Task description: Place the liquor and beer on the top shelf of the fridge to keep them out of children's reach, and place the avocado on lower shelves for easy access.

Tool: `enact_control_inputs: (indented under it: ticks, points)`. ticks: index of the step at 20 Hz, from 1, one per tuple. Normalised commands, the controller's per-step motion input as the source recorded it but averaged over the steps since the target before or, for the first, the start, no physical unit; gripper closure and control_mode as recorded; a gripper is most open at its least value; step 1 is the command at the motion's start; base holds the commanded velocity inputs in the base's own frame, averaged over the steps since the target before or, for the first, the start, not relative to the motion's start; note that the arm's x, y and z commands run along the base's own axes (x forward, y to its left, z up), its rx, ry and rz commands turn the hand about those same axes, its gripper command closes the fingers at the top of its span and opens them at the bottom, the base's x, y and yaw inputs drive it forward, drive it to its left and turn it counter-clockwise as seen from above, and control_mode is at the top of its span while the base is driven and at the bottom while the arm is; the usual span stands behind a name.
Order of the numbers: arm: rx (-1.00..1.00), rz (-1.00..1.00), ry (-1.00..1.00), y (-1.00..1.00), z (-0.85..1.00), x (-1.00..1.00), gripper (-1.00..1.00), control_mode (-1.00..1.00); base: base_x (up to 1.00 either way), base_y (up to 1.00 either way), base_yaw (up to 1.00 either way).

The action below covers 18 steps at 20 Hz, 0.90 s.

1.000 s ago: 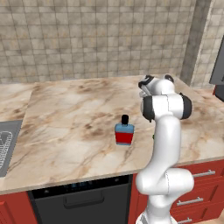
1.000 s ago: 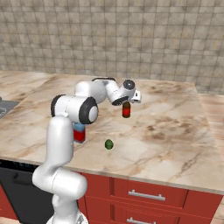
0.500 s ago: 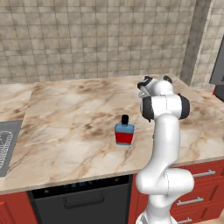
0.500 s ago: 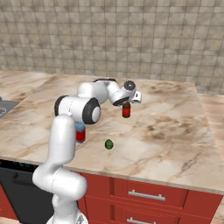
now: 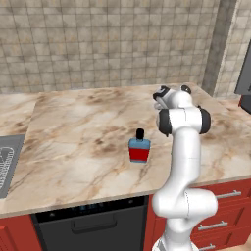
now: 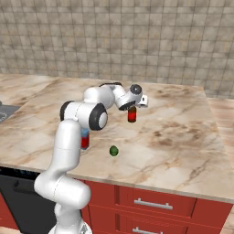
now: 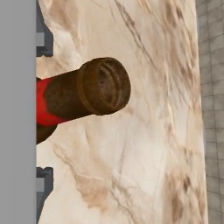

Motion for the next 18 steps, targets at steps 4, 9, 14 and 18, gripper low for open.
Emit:
enact_control_inputs:
  ticks: [4, 9, 14, 18]
  points:
    - [0.00, 0.00, 0.00, 0.00, -0.07, 0.16, -1.00, -1.00, 0.00, 0.00, 0.00]
    - [0.00, 0.00, 0.00, 0.00, -0.08, 0.12, 1.00, -1.00, 0.00, 0.00, 0.00]
    - [0.00, 0.00, 0.00, 0.00, -0.01, 0.13, 1.00, -1.00, 0.00, 0.00, 0.00]
    - [0.00, 0.05, 0.00, 0.00, 0.00, -0.07, 1.00, -1.00, 0.00, 0.00, 0.00]
